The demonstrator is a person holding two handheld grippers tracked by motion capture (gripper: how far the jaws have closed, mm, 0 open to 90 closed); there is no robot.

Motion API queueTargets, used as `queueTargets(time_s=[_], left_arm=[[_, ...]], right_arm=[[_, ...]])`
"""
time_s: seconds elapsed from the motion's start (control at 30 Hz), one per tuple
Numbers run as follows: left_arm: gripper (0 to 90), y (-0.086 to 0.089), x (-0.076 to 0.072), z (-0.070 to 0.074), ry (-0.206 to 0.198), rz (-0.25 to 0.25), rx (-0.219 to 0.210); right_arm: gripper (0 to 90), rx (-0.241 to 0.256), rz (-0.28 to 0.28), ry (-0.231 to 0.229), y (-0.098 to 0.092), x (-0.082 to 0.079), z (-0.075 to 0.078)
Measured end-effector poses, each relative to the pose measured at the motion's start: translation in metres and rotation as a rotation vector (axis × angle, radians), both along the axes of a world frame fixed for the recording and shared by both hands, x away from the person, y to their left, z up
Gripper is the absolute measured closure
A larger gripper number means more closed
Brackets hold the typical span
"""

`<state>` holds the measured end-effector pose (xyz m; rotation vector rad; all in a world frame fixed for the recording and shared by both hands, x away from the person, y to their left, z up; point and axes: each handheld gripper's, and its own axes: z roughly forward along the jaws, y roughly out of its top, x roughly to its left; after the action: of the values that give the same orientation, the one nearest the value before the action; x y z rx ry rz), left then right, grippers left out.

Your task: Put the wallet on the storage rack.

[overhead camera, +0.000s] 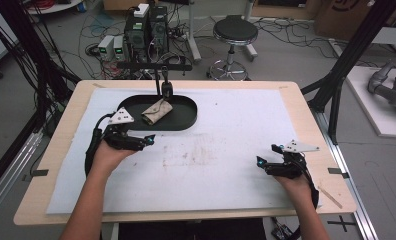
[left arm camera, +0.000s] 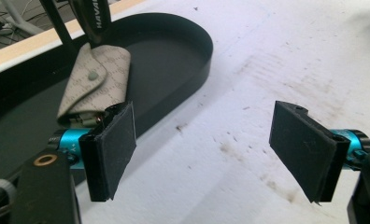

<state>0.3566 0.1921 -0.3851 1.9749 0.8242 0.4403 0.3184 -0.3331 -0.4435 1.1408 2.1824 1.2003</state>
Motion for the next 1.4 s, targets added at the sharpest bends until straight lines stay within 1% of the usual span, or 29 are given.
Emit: queueTargets(time_s=[0.03, 0.1, 0.2, 0.23, 0.3, 0.37, 0.4, 0.43, 0.53, 0.67, 0.8, 0.87, 0.93, 1.13, 1.2, 1.4], left_arm=[[22.6, 0.001, -0.003, -0.001, -0.003, 0.002, -0.021], [22.5, 0.004, -0.009, -0.003, -0.006, -0.009, -0.048], [22.4, 0.007, -0.016, -0.005, -0.015, -0.011, -0.054], [22.3, 0.008, -0.019, -0.007, -0.018, -0.003, -0.067], [22.0, 0.010, -0.023, -0.010, -0.024, -0.006, -0.077], [21.5, 0.011, -0.028, -0.014, -0.040, -0.020, -0.108], [21.5, 0.011, -0.030, -0.016, -0.037, -0.029, -0.119], [21.5, 0.011, -0.032, -0.019, -0.041, -0.034, -0.126], [20.8, 0.008, -0.037, -0.025, -0.045, -0.051, -0.134], [20.5, 0.003, -0.043, -0.033, -0.046, -0.048, -0.127], [20.5, 0.002, -0.050, -0.042, -0.068, -0.044, -0.153], [20.5, 0.002, -0.052, -0.046, -0.068, -0.045, -0.153], [20.5, 0.002, -0.052, -0.050, -0.060, -0.048, -0.144], [20.5, 0.004, -0.049, -0.056, -0.047, -0.035, -0.147], [20.4, 0.005, -0.049, -0.058, -0.055, -0.033, -0.146], [20.4, 0.005, -0.050, -0.059, -0.054, -0.031, -0.133]], right_arm=[[19.3, -0.001, 0.000, -0.001, 0.000, 0.000, 0.000], [19.3, -0.001, 0.004, -0.002, 0.000, 0.001, 0.000], [19.3, -0.003, 0.007, -0.003, 0.001, 0.000, 0.000], [19.4, -0.001, 0.009, 0.000, 0.001, 0.000, 0.000], [19.4, -0.003, 0.010, -0.005, 0.001, 0.001, 0.000], [19.3, -0.003, 0.013, -0.004, 0.002, 0.002, 0.000], [19.3, -0.001, 0.011, -0.002, 0.002, 0.001, 0.000], [19.3, 0.002, 0.011, -0.001, 0.002, 0.001, 0.000], [19.3, 0.005, 0.015, -0.008, 0.002, 0.000, 0.000], [19.3, 0.008, 0.015, -0.013, -0.001, -0.003, 0.001], [19.3, 0.011, 0.007, -0.018, -0.005, -0.004, 0.001], [19.3, 0.015, 0.003, -0.021, -0.007, -0.003, 0.001], [19.3, 0.013, 0.002, -0.013, -0.007, -0.002, 0.000], [19.4, -0.001, 0.012, -0.011, -0.003, 0.000, -0.001], [19.3, -0.002, 0.013, -0.008, -0.002, 0.000, 0.000], [19.3, -0.007, 0.021, -0.010, 0.003, 0.000, 0.000]])
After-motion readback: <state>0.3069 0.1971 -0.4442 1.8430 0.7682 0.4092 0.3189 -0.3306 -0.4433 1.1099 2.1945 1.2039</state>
